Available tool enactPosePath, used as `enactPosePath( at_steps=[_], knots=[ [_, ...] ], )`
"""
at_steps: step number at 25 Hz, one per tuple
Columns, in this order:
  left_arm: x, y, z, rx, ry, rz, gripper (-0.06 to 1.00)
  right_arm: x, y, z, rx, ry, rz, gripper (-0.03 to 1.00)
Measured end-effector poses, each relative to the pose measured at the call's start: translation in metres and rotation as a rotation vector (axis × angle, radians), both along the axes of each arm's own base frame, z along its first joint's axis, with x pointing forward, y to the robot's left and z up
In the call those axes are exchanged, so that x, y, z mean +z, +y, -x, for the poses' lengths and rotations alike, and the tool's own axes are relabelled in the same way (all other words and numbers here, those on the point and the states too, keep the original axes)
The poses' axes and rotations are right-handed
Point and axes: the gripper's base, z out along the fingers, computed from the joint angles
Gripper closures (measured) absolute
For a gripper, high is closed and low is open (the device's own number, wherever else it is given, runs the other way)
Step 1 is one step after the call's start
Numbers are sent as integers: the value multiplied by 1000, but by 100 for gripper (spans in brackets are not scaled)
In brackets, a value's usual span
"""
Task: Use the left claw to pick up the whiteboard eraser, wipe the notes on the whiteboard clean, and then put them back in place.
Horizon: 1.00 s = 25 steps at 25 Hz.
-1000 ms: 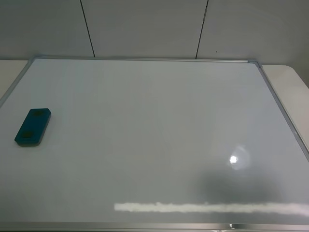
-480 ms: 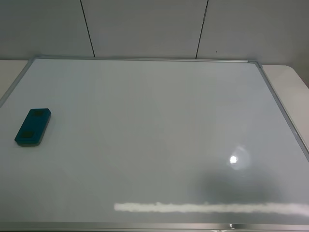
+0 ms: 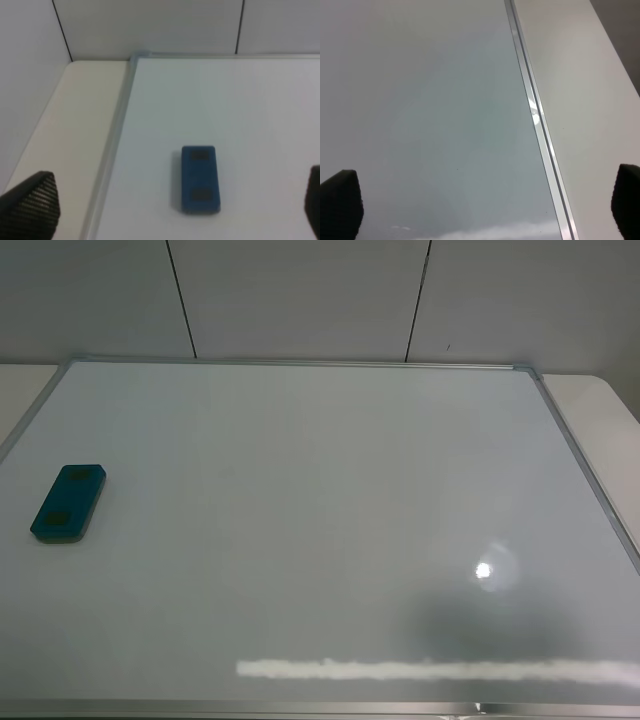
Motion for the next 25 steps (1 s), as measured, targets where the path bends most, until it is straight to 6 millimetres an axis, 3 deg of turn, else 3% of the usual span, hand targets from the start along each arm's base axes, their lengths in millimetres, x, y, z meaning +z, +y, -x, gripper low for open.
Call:
enactPosePath(
  at_steps=[11,25],
  knots=[
    [-48,-5,-17,-34,171,45,-5,0,0,0,0,0,0,-2],
    [-50,-5,-18,-40,174,49,-5,0,0,0,0,0,0,-2]
  ],
)
